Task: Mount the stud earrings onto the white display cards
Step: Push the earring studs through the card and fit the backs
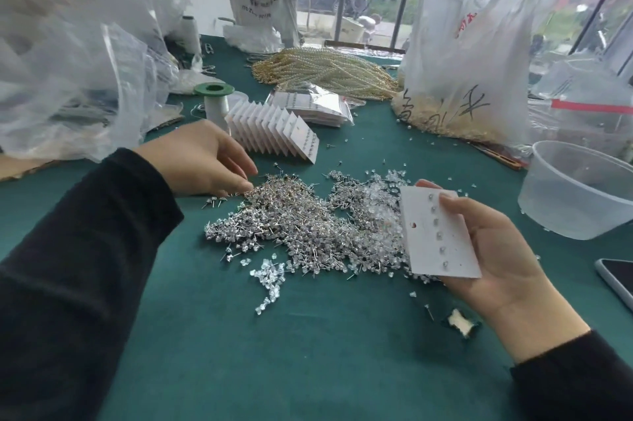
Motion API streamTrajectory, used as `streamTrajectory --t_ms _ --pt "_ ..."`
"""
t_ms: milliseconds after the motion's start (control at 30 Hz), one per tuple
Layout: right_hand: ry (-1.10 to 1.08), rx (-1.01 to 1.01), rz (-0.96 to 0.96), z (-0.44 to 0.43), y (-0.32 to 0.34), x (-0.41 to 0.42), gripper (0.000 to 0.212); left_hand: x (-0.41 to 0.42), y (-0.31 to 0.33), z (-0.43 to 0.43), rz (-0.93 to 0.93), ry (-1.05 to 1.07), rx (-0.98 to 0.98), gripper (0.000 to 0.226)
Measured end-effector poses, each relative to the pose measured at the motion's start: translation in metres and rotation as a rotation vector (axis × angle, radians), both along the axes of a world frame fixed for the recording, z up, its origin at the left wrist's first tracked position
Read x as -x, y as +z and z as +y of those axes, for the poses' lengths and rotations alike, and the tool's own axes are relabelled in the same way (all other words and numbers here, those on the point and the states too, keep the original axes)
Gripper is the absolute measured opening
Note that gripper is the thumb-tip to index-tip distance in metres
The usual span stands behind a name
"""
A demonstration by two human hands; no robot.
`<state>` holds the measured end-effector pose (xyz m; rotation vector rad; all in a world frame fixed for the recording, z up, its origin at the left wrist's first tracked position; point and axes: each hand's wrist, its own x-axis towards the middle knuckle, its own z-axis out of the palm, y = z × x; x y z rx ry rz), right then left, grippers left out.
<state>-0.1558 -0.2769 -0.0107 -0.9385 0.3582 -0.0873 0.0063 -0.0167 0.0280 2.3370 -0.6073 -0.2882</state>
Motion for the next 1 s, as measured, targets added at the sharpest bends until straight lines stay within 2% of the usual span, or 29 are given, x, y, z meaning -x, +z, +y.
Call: streamTrajectory --t_ms 100,167,367,467,567,667,833,933,1000 --pt "-0.037 0.051 -0.011 0.004 0.000 -0.002 0.021 -0.008 -0.006 0.006 -0.126 0.094 -0.084 0.018" --pt "-0.064 0.085 -0.042 0.006 -0.001 -0.003 0.021 -0.009 -0.012 0.002 -0.168 0.084 -0.178 0.026" --pt "-0.260 0.214 -0.129 0.014 0.004 -0.008 0.015 0.003 -0.018 -0.002 -0.050 -0.115 -0.306 0.057" --pt "-0.285 0.286 -0.110 0.028 0.010 -0.022 0.022 0.005 -0.022 0.004 -0.065 -0.121 -0.424 0.064" --pt "-0.253 0.293 -0.084 0.052 0.012 -0.041 0.019 0.007 -0.019 0.014 -0.068 -0.079 -0.438 0.051" --pt "-0.291 0.209 -0.110 0.073 0.005 -0.055 0.013 0.009 -0.017 0.017 -0.066 -0.093 -0.456 0.036" --pt "-0.298 0.176 -0.148 0.080 -0.013 -0.046 0.019 0.012 -0.025 0.003 -0.218 -0.103 -0.459 0.011" --pt "-0.280 0.200 -0.178 0.080 -0.013 -0.040 0.025 0.012 -0.025 -0.001 -0.240 -0.087 -0.425 0.002" --pt "-0.282 0.210 -0.203 0.079 -0.009 -0.040 0.022 0.011 -0.023 0.001 -0.221 -0.072 -0.384 0.004"
